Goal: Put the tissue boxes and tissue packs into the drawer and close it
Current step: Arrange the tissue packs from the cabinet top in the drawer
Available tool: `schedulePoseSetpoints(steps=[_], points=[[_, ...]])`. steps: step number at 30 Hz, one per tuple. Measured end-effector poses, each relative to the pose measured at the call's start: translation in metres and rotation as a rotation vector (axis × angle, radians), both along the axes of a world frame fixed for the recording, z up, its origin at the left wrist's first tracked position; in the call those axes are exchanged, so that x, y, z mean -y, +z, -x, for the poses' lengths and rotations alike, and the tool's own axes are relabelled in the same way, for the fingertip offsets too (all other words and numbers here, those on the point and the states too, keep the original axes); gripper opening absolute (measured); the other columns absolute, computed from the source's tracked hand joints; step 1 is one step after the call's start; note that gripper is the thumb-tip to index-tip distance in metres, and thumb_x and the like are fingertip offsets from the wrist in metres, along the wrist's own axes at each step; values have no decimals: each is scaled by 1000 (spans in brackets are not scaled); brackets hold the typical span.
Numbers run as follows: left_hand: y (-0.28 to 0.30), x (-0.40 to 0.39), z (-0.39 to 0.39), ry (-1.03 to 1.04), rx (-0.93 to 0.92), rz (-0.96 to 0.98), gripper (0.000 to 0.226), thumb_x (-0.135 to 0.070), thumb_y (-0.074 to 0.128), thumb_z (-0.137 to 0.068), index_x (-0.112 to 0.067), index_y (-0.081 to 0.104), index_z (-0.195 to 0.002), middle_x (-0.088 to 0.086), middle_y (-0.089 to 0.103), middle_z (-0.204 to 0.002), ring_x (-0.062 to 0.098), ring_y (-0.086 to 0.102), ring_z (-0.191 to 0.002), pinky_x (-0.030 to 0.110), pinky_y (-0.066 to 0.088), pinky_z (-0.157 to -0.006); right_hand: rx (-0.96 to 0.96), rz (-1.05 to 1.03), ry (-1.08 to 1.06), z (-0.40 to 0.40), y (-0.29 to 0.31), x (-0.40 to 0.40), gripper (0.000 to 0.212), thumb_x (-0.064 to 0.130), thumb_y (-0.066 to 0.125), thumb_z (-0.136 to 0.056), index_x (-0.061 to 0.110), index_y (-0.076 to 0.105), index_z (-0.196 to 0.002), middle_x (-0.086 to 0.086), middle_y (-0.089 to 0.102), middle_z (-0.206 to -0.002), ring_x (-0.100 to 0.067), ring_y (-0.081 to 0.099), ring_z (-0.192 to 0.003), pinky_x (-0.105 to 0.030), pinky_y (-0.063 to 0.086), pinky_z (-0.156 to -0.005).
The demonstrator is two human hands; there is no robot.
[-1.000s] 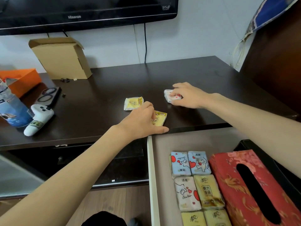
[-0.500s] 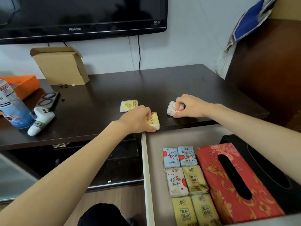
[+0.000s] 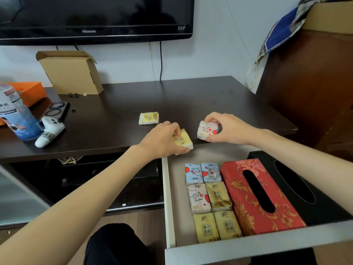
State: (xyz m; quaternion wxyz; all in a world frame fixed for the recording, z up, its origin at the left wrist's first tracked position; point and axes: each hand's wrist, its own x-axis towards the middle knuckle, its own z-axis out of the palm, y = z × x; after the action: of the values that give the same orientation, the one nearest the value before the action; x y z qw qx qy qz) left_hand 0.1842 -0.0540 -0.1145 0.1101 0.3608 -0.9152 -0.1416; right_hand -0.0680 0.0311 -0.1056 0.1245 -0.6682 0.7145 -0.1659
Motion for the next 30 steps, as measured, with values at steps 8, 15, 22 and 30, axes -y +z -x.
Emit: schedulePoseSetpoints(steps=[8,15,22,30], points=[[-20,-96,-27,-213,42,-268,48,-73,71,-68,-37,53,-94,-17,53,-98,3,51,-86,22,42,-62,215,-126,175,-18,-10,-110,51,72,81,-73,51,61,-115,31,64,-118,5,64,-106,-21,56,-79],[-45,-134,-32,-405,268,-431,52,-54,67,-79,-33,49,-122,-14,51,-114,3,46,-102,26,48,-82,107,-387,302,-24,-36,-156,42,61,76,-77,53,58,-114,35,54,-126,11,49,-122,-23,48,-98],[-57,-142,-24,-412,243,-317,51,-68,61,-84,-32,56,-119,-15,54,-111,9,52,-100,32,51,-85,-201,-283,435,-32,-52,-152,57,86,60,-75,49,57,-117,29,55,-110,4,45,-109,-19,42,-92],[-71,-140,-30,-458,221,-300,56,-73,48,-88,-29,60,-122,-14,51,-120,8,50,-109,35,51,-89,-240,-262,523,-29,-60,-155,51,77,57,-85,43,65,-123,28,55,-116,0,39,-110,-17,30,-96]])
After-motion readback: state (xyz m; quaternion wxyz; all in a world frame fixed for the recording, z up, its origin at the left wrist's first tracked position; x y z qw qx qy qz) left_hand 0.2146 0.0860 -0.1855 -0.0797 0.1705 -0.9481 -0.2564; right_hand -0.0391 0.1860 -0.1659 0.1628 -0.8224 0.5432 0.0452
